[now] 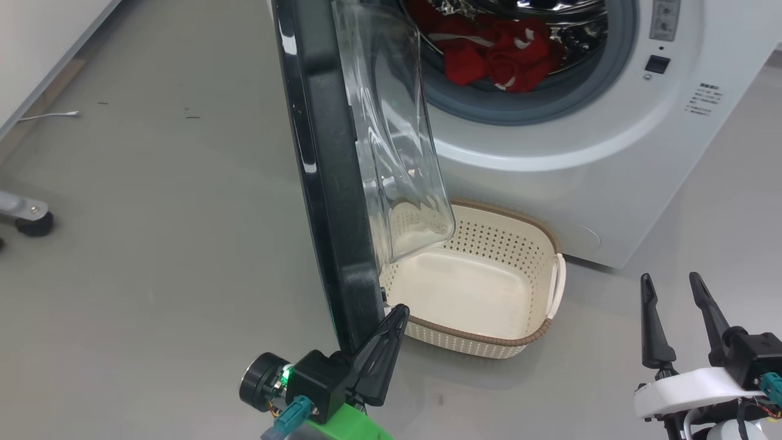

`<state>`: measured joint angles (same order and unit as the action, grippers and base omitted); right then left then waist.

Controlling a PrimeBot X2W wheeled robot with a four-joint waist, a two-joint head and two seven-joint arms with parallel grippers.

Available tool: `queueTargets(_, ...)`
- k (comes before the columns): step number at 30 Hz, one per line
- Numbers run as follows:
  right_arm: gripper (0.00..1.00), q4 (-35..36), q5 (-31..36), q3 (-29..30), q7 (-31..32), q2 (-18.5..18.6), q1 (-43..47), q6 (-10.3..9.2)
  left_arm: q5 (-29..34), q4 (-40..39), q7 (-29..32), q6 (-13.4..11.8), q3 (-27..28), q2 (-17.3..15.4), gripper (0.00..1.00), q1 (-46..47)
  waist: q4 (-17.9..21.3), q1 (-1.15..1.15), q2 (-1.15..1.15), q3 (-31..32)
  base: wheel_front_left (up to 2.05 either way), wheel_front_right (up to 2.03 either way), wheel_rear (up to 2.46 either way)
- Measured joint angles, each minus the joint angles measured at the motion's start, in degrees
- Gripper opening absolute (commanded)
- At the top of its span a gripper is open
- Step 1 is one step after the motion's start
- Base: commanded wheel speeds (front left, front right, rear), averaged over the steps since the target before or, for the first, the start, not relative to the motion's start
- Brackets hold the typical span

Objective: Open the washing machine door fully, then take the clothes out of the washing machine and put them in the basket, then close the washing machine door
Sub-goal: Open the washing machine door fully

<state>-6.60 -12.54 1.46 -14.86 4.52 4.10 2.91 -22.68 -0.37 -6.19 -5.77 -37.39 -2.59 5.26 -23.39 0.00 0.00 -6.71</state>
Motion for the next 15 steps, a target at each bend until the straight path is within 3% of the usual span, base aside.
queueTargets(15, 1.0, 0.4, 0.7, 1.3, 0.0, 0.2, 0.0, 0.04, 0.6, 0.9, -2.2, -0.5, 2.7, 0.0, 0.0, -2.1, -6.5, 0.0, 0.0, -0.6, 0.0, 0.0, 0.0)
